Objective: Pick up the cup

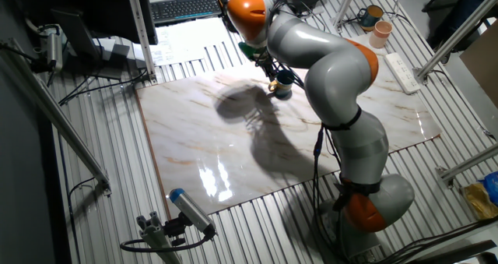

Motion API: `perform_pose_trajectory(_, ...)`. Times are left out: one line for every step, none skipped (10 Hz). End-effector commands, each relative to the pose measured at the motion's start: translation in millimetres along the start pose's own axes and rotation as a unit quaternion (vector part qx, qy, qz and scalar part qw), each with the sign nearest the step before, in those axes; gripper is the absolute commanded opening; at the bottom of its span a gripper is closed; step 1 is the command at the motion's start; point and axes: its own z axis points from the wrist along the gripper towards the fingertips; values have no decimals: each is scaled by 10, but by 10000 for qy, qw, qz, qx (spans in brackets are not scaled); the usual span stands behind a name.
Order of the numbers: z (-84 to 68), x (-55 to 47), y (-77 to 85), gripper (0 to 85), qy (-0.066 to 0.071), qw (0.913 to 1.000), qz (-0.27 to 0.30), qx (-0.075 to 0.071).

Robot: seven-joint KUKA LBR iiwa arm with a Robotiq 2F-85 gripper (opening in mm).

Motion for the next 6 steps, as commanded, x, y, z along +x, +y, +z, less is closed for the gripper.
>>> perform_pose_trajectory(8, 0, 3, 340, 5, 10000, 17, 2)
perform_pose_trajectory(20, -3, 5, 340, -15, 10000, 21, 17)
perform_pose_trajectory(35, -2, 11, 340, -36, 10000, 25, 32)
perform_pose_trajectory(50, 0, 19, 510, -38, 10000, 41, 44)
perform_pose_trajectory(70, 3, 24, 510, -30, 10000, 47, 39)
perform_pose_trajectory(81, 3, 23, 510, -34, 10000, 47, 39)
